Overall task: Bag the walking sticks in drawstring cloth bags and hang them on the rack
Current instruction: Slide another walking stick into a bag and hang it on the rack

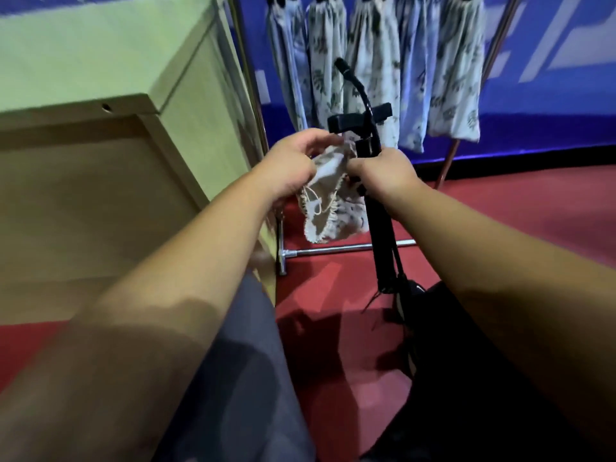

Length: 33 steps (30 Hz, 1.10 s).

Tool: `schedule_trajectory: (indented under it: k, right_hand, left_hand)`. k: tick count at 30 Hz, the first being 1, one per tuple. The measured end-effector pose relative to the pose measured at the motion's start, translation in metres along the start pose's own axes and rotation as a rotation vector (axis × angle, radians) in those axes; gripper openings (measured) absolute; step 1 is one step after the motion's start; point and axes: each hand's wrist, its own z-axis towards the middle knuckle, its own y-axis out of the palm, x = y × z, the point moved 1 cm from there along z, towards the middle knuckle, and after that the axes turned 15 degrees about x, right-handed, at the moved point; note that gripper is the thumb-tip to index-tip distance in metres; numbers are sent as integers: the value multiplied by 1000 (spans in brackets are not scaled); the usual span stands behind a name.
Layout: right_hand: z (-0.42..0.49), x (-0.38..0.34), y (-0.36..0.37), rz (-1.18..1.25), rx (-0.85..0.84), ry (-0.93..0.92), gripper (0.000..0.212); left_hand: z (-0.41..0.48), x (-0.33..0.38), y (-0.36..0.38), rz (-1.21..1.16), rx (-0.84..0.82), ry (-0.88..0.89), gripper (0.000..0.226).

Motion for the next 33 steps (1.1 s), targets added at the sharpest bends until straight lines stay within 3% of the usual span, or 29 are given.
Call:
schedule_trajectory:
  k: [2,4,7,9,13,16,19,22,26,28,33]
  right_hand:
    - [-4,-7,-4,38,22,-17,24]
    - [-7,-4,-4,57,58,-28,23]
    - [-9,7,8,122,76,48,18]
    - [-10,4,18,161,64,78,8]
    - [0,0,32,181,5,122,10]
    - [10,3,35,178,-49,122,5]
    - [19,5,36,186,-53,91,19]
    - [25,10,37,149,-75,77,12]
    - [27,13,38,155,-84,122,4]
    - [28,13,39,180,-87,141,6]
    - [30,15,41,202,-68,162,8]
  left_hand:
    - [-3,9,-1,-109,53,-19,71]
    - [-9,5,2,-169,134,-73,66]
    - [-8,-32,10,3,327,-227,26]
    - [-4,-52,11,110,367,-352,5]
    - [9,-61,3,190,396,-340,20]
    - [19,-72,-7,400,295,-321,18]
    - [28,-82,-15,321,182,-414,11]
    - [30,-78,-17,162,42,-488,29]
    - [31,-68,-14,84,-96,-500,63]
    - [31,-66,-11,82,-148,-486,69]
    - [26,-55,5,249,-53,-375,32]
